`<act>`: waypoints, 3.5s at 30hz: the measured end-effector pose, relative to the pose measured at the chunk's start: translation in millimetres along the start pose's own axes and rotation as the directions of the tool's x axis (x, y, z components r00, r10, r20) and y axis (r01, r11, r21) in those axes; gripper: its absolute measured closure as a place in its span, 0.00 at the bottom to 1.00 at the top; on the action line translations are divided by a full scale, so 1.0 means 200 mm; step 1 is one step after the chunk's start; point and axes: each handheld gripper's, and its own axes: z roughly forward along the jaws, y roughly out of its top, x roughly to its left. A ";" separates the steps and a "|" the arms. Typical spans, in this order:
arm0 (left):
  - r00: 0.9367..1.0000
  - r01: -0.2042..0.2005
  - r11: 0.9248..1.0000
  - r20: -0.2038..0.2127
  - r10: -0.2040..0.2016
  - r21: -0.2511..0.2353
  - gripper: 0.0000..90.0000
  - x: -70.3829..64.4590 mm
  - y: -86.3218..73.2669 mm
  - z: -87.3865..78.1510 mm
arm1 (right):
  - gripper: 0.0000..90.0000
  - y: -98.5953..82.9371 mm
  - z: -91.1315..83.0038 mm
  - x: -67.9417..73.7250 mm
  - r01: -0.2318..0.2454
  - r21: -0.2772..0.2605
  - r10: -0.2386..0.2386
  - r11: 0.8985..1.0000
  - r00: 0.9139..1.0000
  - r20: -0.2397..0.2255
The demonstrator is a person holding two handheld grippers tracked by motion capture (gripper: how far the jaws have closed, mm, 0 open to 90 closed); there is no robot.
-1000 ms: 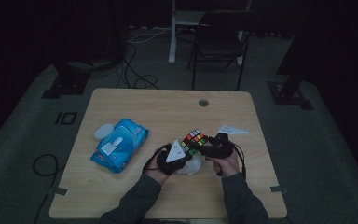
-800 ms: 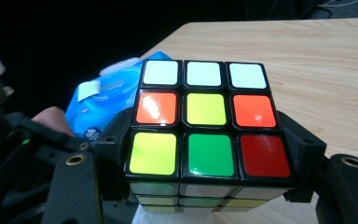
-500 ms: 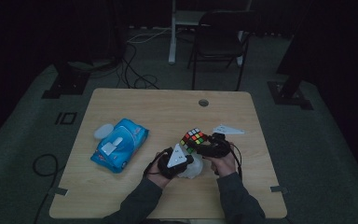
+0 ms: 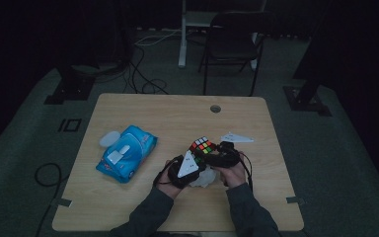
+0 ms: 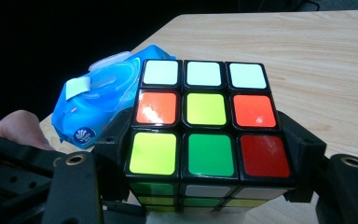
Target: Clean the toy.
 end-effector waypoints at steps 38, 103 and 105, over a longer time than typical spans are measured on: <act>0.990 0.038 0.997 -0.136 -0.047 -0.063 0.97 -0.04 -0.04 -0.01 | 0.38 -0.02 0.00 -0.01 -0.052 -0.023 0.054 0.998 0.995 0.084; 0.982 0.019 0.998 -0.186 -0.031 -0.067 0.97 -0.09 -0.05 0.05 | 0.38 -0.05 0.00 -0.03 -0.164 -0.043 0.166 0.985 0.985 0.043; 0.982 0.020 0.998 -0.184 -0.031 -0.065 0.97 -0.09 -0.05 0.06 | 0.38 -0.05 -0.01 -0.03 -0.165 -0.046 0.167 0.985 0.985 0.043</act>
